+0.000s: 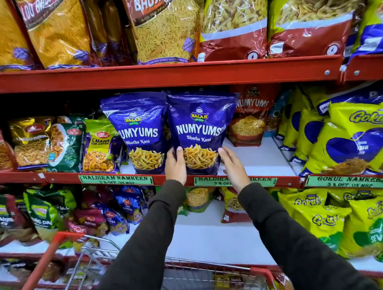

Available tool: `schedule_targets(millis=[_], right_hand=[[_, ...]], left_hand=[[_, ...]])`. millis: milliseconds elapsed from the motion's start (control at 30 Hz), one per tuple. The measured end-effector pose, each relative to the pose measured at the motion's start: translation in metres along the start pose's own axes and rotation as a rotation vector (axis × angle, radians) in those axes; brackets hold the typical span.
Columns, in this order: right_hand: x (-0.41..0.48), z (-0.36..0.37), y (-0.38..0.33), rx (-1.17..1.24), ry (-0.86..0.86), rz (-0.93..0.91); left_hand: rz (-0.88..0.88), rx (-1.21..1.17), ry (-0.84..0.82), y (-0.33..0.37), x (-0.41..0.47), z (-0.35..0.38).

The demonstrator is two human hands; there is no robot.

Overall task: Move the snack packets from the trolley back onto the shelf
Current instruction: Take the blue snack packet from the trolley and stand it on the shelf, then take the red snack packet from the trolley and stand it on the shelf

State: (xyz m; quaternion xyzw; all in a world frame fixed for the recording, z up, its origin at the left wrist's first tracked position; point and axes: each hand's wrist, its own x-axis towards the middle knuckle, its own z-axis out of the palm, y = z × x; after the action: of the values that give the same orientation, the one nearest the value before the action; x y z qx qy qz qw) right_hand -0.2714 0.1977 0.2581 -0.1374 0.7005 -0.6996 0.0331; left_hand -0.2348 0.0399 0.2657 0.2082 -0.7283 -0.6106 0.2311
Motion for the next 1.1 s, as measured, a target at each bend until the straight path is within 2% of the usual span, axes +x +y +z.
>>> schedule_targets(millis=[100, 167, 233, 333, 400, 533, 633, 733, 767, 833, 900, 1000, 1100], right_hand=[[-0.023, -0.005, 0.013, 0.002, 0.155, -0.091], [-0.039, -0.008, 0.022, 0.007, 0.167, -0.114], [-0.053, -0.011, 0.035, 0.0, 0.151, -0.11], [-0.079, -0.019, 0.061, -0.024, 0.128, -0.086], [-0.1, -0.029, 0.083, -0.078, 0.096, -0.005], [-0.149, -0.062, 0.148, -0.282, -0.03, 0.241], [-0.194, -0.089, 0.195, -0.43, -0.119, 0.507], [-0.231, -0.11, 0.24, -0.585, -0.165, 0.649], [-0.241, -0.114, 0.255, -0.622, -0.183, 0.69], [-0.255, -0.118, 0.277, -0.634, -0.164, 0.788], [-0.259, -0.115, 0.29, -0.648, -0.12, 0.838], [-0.259, -0.108, 0.304, -0.725, 0.009, 0.731], [-0.26, -0.107, 0.303, -0.749, 0.086, 0.694]], left_hand=[[0.16, -0.124, 0.157, -0.014, -0.029, 0.003], [0.25, -0.133, 0.224, -0.027, -0.049, 0.006], [0.311, -0.097, 0.212, -0.04, -0.067, 0.013], [0.325, -0.005, 0.105, -0.075, -0.089, 0.017], [0.266, 0.061, 0.017, -0.103, -0.104, 0.02], [0.029, 0.216, -0.09, -0.176, -0.146, 0.016], [-0.201, 0.386, -0.284, -0.247, -0.179, 0.008], [-0.418, 0.673, -0.453, -0.275, -0.217, 0.003], [-0.497, 0.717, -0.456, -0.281, -0.228, 0.004], [-0.547, 0.791, -0.564, -0.301, -0.241, 0.006], [-0.461, 0.868, -0.532, -0.319, -0.246, 0.007], [-0.474, 0.767, -0.4, -0.321, -0.245, 0.01], [-0.477, 0.699, -0.364, -0.323, -0.241, 0.01]])
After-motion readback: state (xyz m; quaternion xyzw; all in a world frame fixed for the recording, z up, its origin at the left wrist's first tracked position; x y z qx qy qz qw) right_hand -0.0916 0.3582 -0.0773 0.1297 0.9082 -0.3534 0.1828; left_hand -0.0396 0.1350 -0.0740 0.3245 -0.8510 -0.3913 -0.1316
